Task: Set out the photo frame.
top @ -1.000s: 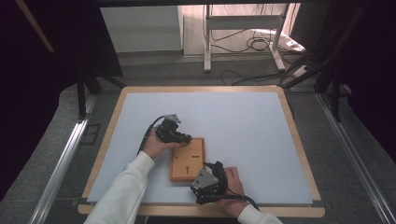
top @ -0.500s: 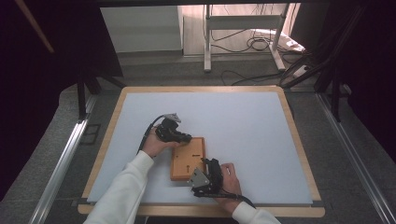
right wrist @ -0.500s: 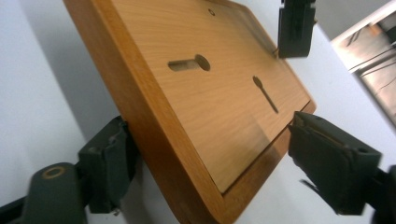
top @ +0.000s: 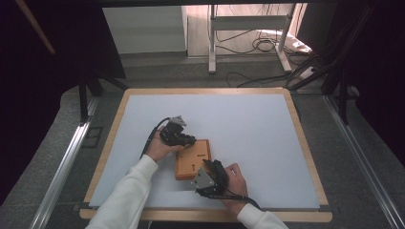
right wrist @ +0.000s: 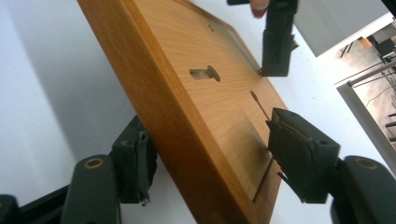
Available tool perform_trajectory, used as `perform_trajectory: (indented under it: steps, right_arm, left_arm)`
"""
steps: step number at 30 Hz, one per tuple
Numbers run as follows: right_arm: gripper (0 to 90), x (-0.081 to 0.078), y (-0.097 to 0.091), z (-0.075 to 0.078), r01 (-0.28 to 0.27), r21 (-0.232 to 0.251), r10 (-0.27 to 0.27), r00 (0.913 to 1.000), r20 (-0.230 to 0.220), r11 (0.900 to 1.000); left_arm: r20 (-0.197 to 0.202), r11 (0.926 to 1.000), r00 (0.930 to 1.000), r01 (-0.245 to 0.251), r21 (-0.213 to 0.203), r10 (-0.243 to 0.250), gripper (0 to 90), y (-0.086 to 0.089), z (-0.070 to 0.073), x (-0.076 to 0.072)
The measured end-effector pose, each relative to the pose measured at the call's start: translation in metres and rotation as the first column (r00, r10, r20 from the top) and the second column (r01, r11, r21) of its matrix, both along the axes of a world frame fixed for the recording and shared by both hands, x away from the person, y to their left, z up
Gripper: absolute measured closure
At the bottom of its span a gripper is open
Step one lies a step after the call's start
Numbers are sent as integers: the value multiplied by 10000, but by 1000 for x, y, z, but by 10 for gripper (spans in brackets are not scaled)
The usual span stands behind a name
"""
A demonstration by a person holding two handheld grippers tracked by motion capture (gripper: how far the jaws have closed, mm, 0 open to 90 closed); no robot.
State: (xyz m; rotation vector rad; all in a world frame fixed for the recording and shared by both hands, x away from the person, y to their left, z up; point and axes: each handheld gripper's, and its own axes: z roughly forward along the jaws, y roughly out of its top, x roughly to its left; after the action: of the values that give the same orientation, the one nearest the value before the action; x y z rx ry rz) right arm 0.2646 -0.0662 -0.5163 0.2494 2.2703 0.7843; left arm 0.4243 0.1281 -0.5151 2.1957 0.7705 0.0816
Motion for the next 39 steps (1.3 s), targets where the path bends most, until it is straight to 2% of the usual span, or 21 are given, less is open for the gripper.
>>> perform_trajectory:
  steps: [5, 8, 11, 16, 21, 26, 30, 39]
  right_arm:
    - [390, 3, -5, 8, 46, 345, -45, 10000, -16, 9994]
    - [399, 4, -7, 12, 69, 492, -68, 10000, -26, 9988]
    - [402, 5, -9, 13, 46, 465, -46, 10000, -18, 9989]
    - [402, 5, -9, 13, -8, 396, 8, 10000, -18, 9992]
    - [405, 5, -8, 13, -61, 372, 63, 10000, -51, 9993]
    - [406, 5, -7, 13, -164, 293, 168, 9998, -146, 9994]
    - [409, 5, -7, 14, -136, 312, 142, 9997, -190, 9994]
    - [425, 7, -8, 18, -164, 421, 171, 9997, -161, 9990]
  left_arm:
    - [5, 9998, 9999, -102, -178, 102, 739, 2, 0, 0]
    - [56, 9987, 9989, -457, -212, 458, 604, 7, 2, -3]
    - [326, 9954, 9951, -921, -274, 929, 493, 17, 5, -9]
    - [671, 9907, 9891, -1286, -440, 1313, 404, 36, 14, -26]
    - [829, 9870, 9842, -1531, -483, 1567, 372, 46, 20, -41]
    - [967, 9868, 9821, -1597, -265, 1616, 356, 51, 21, -54]
    - [1114, 9841, 9779, -1775, -71, 1771, 354, 59, 20, -61]
    - [1126, 9756, 9701, -2184, 207, 2148, 356, 72, 9, -77]
